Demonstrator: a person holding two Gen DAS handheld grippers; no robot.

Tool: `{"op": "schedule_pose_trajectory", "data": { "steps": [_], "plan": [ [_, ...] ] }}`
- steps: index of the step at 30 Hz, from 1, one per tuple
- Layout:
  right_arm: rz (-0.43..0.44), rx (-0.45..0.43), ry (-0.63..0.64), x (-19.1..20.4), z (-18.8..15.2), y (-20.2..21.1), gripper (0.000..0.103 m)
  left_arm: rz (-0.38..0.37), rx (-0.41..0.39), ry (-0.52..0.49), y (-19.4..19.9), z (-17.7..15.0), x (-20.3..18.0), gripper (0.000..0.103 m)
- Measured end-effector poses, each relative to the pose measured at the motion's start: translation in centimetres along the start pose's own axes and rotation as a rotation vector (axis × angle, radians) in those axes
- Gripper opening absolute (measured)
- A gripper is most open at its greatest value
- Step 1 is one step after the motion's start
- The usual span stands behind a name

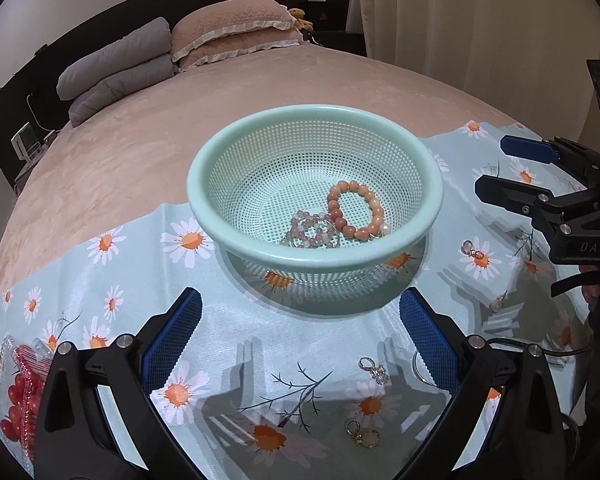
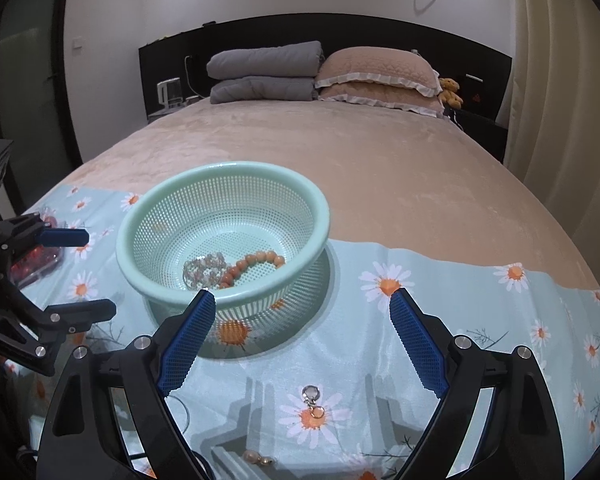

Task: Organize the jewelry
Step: 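Grasp a keychain charm with the left tool while the right tool grasps another charm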

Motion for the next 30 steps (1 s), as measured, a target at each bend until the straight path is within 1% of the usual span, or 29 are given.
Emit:
{"op": "schedule_pose_trajectory", "data": {
  "steps": [6, 11, 14, 16, 20, 22, 24, 25, 26, 28, 30],
  "plan": [
    [-0.005, 0.041, -0.026, -0.6, -1.7, -0.3, 0.085, -0.05, 0.039, 0.021, -0.8, -2.0, -0.9, 0.097],
    [-0.002, 0.069, -0.013, -0.2, -3.4, -0.7, 0.085, -0.086, 0.063, 0.001, -1.5, -3.2, -2.4, 0.097],
    [0.013, 0.092, -0.021, -0.2, -4.5, -1.0, 0.084, -0.1, 0.063, -0.011, -1.7, -3.6, -2.9, 0.097],
    [0.012, 0.104, -0.031, -0.4, -5.2, -1.2, 0.084, -0.118, 0.066, 0.0, -1.9, -3.9, -3.0, 0.095],
    [0.012, 0.128, -0.066, -1.1, -6.3, -1.5, 0.083, -0.114, 0.081, -0.009, -2.4, -4.4, -3.2, 0.091],
    [0.008, 0.148, -0.067, -1.1, -6.9, -1.8, 0.082, -0.117, 0.089, -0.007, -2.6, -4.7, -3.3, 0.086],
    [0.019, 0.162, -0.072, -1.1, -7.4, -2.0, 0.078, -0.12, 0.099, -0.006, -2.8, -5.0, -3.4, 0.083],
    [0.033, 0.165, -0.078, -1.1, -7.6, -2.1, 0.07, -0.119, 0.103, -0.007, -2.9, -5.1, -3.4, 0.082],
    [0.043, 0.172, -0.085, -1.2, -7.8, -2.2, 0.061, -0.12, 0.109, -0.009, -3.0, -5.2, -3.4, 0.078],
    [0.042, 0.195, -0.095, -1.5, -8.3, -2.6, 0.05, -0.128, 0.122, -0.008, -3.3, -5.5, -3.5, 0.075],
    [0.035, 0.195, -0.088, -1.5, -8.5, -2.6, 0.048, -0.131, 0.122, -0.015, -3.2, -5.6, -3.6, 0.073]
  ]
}}
Point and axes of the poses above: each gripper's, at about its wrist camera, not at the fingertips, and y roughly against the way its jaws point, x to its left, z to its top, the point moved 2 cm from there along -y, roughly the way its jaws point, and after that the axes turned 13 degrees about -x, right-handed, at the moved point
